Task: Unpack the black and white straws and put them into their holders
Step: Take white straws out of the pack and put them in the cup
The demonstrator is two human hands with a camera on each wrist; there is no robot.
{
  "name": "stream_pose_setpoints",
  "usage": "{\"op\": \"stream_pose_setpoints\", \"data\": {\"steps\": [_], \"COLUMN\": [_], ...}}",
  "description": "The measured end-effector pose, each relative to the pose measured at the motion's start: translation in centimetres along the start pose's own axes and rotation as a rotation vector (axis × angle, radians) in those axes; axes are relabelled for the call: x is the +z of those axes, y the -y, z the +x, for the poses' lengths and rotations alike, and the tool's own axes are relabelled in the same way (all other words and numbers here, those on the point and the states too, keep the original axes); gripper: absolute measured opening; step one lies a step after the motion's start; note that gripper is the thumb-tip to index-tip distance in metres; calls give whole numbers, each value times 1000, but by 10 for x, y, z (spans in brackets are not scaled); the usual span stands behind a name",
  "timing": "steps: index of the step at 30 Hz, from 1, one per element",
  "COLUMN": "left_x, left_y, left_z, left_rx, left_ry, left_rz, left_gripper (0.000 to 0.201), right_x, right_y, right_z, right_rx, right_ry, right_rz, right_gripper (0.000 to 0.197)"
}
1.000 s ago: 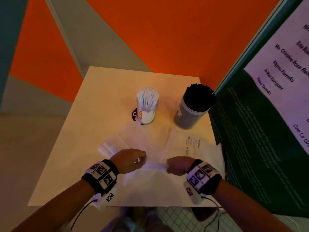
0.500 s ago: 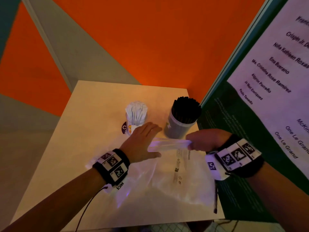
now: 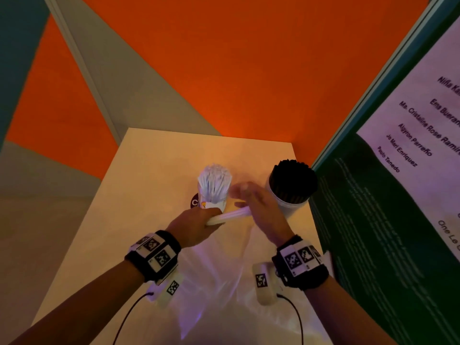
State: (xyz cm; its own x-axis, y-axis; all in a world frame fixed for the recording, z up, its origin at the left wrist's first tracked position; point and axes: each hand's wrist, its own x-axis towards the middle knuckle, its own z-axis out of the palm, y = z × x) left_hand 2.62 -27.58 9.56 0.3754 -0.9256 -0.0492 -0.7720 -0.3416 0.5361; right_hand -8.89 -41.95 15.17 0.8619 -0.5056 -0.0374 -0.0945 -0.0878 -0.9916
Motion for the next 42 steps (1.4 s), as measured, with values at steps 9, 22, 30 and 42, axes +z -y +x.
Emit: {"op": "stream_pose_setpoints", "data": {"steps": [9, 22, 30, 42], "left_x": [-10, -1, 14, 8], "left_y": [9, 86, 99, 98], "left_z": [37, 70, 89, 111], "left_rx": [-94, -211, -260, -200], "left_ry": [-118, -226, -140, 71], "left_rz": [-341, -385, -594, -716], "left_gripper": [28, 127, 143, 123], "right_x": [23, 8, 24, 13], "right_y": [-18, -28, -91, -120], "right_z": [41, 115, 106, 127], "right_rx": [-81, -251, -422, 167], "right_ry": [-13, -67, 124, 246], "right_rz": [382, -65, -822, -319], "right_gripper": [11, 50, 40, 108]}}
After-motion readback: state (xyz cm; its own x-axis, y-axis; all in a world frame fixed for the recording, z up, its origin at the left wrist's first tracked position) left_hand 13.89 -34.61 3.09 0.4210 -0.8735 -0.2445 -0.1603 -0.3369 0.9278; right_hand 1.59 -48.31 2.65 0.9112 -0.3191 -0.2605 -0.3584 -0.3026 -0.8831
